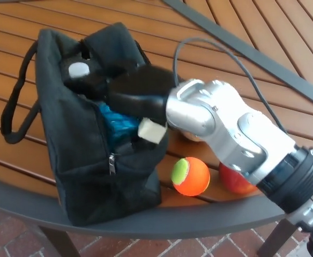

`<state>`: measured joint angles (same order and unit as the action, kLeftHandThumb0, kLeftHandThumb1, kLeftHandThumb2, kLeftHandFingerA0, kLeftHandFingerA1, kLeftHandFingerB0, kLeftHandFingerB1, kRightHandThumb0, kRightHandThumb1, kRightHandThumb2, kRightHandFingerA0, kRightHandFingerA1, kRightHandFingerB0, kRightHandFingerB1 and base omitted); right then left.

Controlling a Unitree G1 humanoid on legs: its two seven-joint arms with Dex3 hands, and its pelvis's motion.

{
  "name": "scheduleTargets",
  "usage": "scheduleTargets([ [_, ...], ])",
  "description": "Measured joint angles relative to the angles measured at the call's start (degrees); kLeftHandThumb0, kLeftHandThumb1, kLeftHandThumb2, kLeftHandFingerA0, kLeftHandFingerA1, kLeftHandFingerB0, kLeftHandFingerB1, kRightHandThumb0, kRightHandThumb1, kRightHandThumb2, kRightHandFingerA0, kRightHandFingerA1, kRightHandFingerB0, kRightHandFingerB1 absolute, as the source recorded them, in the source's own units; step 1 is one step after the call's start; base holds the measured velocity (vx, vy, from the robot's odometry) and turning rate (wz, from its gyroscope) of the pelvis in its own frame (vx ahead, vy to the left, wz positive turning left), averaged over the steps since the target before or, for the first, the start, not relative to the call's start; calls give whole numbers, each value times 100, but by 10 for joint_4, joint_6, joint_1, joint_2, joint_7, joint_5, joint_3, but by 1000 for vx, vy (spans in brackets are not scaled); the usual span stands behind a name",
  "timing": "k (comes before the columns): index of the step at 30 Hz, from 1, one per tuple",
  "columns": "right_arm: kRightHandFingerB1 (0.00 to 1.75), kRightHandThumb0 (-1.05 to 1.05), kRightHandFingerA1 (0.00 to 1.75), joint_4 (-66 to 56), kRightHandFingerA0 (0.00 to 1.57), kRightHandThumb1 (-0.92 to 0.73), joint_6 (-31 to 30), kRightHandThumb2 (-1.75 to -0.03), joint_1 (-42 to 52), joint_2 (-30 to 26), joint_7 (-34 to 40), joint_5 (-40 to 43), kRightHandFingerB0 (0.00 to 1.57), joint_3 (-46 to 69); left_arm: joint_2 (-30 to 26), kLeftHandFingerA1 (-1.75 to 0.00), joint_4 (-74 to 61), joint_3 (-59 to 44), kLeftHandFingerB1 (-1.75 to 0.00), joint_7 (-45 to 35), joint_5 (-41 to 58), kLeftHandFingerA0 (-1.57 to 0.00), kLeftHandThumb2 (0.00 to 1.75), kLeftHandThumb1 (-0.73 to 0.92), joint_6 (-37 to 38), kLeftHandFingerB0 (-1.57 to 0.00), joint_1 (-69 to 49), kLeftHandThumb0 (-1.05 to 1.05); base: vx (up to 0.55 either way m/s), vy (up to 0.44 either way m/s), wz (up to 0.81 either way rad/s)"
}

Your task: Pick up a rubric cube, an apple, a tennis ball, a soft toy, a bottle from the table and put it into the lunch box one by one

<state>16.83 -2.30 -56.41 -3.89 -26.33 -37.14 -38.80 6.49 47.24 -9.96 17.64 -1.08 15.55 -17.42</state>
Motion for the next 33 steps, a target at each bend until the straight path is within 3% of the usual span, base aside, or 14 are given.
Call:
scheduleTargets([
  [10, 0, -102, 33, -17, 0, -56, -75, -86, -38, 20, 8, -63, 0, 9, 2, -122, -22, -2, -104, -3, 2, -107, 108, 54, 0, -95, -15, 8, 0, 0, 0],
  [11, 0, -78, 0, -16, 0, -57, -78, -65, -38, 21, 10, -67, 0, 9, 2, -121, -22, -2, -102, -3, 2, -109, 109, 50, 0, -96, -15, 7, 0, 0, 0],
  [13, 0, -78, 0, -15, 0, -64, -94, -60, -41, 22, 21, -87, 0, 9, 1, -121, -15, -1, -103, -3, 0, -107, 108, 52, 0, -95, -14, 6, 0, 0, 0],
  [15, 0, -98, 34, -14, 0, -48, -103, -79, -44, 22, 25, -101, 0, 8, 0, -121, -8, 1, -104, -3, -1, -108, 109, 53, 0, -96, -12, 7, 0, 0, 0],
  [17, 0, -74, 0, -12, 0, -68, -110, -60, -50, 23, 26, -110, 0, 8, 0, -118, -7, 1, -102, -3, -1, -106, 108, 54, 0, -94, -13, 7, 0, 0, 0],
  [20, 0, -67, 0, -9, 0, -67, -117, -60, -55, 25, 27, -120, 0, 9, 0, -120, -10, 1, -102, -3, -1, -106, 108, 53, 0, -95, -14, 6, 0, 0, 0],
  [21, 42, -62, 0, -7, 0, -54, -119, -73, -58, 26, 27, -122, 8, 10, 0, -117, -12, 2, -101, -3, -2, -105, 103, 53, 0, -95, -14, 5, 0, 0, 0],
  [22, 42, -62, 0, -4, 0, -54, -121, -73, -61, 28, 27, -122, 8, 14, 0, -117, -12, 2, -101, -3, -2, -105, 103, 53, 0, -95, -15, 5, 0, 0, 0],
  [23, 53, -48, 57, -2, 1, -77, -121, -77, -65, 33, 27, -120, 12, 22, -1, -119, -10, 3, -105, -3, -3, -106, 113, 49, 0, -97, -14, 9, 0, 0, 0],
  [25, 53, -48, 57, -1, 1, -77, -121, -77, -67, 38, 29, -117, 12, 35, -2, -119, -7, 3, -105, -2, -4, -106, 113, 49, 0, -97, -14, 9, 0, 0, 0],
  [26, 45, -51, 56, -2, 23, -66, -121, -60, -67, 43, 33, -115, 37, 45, -3, -118, -5, 3, -105, -2, -4, -103, 111, 49, 0, -96, -15, 8, 0, 0, 0],
  [27, 53, -62, 58, -3, 13, -52, -122, -91, -67, 45, 34, -114, 22, 50, -3, -122, -4, 2, -106, -2, -4, -106, 107, 56, 0, -95, -15, 8, 0, 0, 0],
  [32, 47, -73, 48, -103, 3, -56, -157, -93, -45, 78, 52, -108, 9, 120, 2, -107, -14, 1, -101, -2, -3, -104, 116, 55, 0, -98, -20, 5, 0, 0, 0],
  [33, 37, -80, 31, -129, 0, -58, -164, -96, -44, 78, 51, -107, 7, 135, 4, -130, -16, 1, -112, -2, -2, -104, 113, 56, 0, -96, -21, 11, 0, 0, 0],
])
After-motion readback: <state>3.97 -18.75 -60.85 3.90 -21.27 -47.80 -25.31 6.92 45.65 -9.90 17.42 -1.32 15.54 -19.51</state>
